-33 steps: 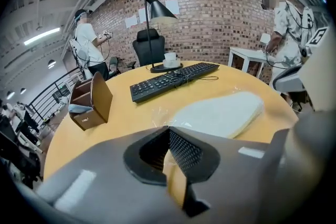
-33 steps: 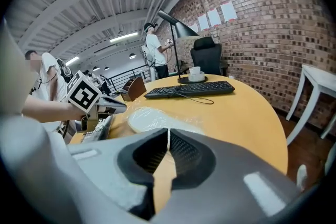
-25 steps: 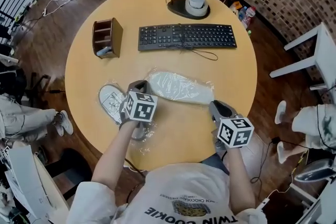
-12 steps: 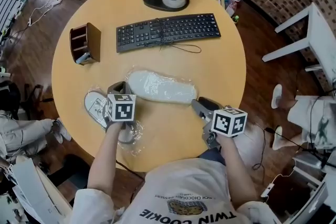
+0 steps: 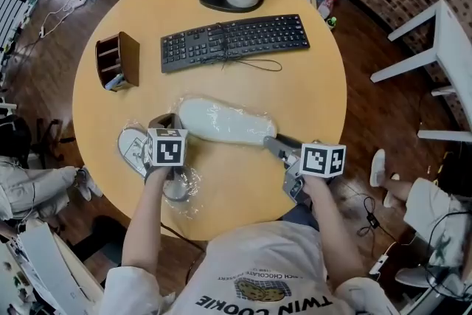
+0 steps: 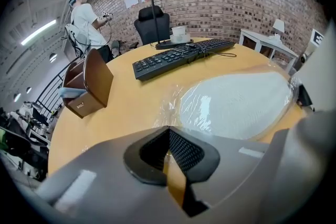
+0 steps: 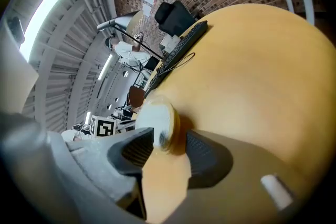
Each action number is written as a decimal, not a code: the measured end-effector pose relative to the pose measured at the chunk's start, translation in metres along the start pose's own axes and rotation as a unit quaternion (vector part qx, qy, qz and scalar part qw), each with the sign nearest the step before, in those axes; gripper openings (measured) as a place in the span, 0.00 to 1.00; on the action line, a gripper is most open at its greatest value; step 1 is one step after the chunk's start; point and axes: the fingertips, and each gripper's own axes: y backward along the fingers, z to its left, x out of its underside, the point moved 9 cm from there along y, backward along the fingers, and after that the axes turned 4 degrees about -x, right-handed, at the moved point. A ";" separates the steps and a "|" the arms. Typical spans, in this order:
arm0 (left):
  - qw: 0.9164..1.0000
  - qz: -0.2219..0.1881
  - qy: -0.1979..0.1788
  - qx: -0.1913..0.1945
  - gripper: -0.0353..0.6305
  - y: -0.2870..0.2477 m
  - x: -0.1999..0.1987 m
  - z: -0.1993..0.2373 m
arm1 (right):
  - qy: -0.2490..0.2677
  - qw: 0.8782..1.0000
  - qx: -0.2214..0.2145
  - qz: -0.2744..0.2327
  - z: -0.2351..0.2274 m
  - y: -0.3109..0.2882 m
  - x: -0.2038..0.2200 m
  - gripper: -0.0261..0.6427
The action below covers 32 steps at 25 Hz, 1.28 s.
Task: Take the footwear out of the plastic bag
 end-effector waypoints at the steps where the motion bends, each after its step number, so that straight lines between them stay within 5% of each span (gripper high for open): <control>1: 1.000 0.000 -0.002 0.001 0.06 0.000 0.000 0.000 | -0.006 1.000 -0.007 0.005 0.000 -0.002 -0.001 0.31; 7: 1.000 -0.001 -0.008 0.005 0.06 0.001 0.001 -0.002 | -0.043 0.998 -0.048 0.025 -0.002 -0.012 -0.009 0.30; 10: 1.000 -0.005 -0.021 -0.002 0.06 0.002 0.000 -0.004 | -0.034 0.998 -0.042 0.017 -0.001 -0.012 -0.008 0.20; 15: 0.999 -0.010 -0.030 -0.011 0.06 0.000 0.001 -0.005 | -0.029 0.998 -0.051 0.005 0.001 -0.009 -0.002 0.18; 32: 0.998 -0.014 -0.047 -0.030 0.06 0.000 0.001 -0.010 | 0.026 0.999 -0.016 -0.036 -0.008 0.048 0.009 0.17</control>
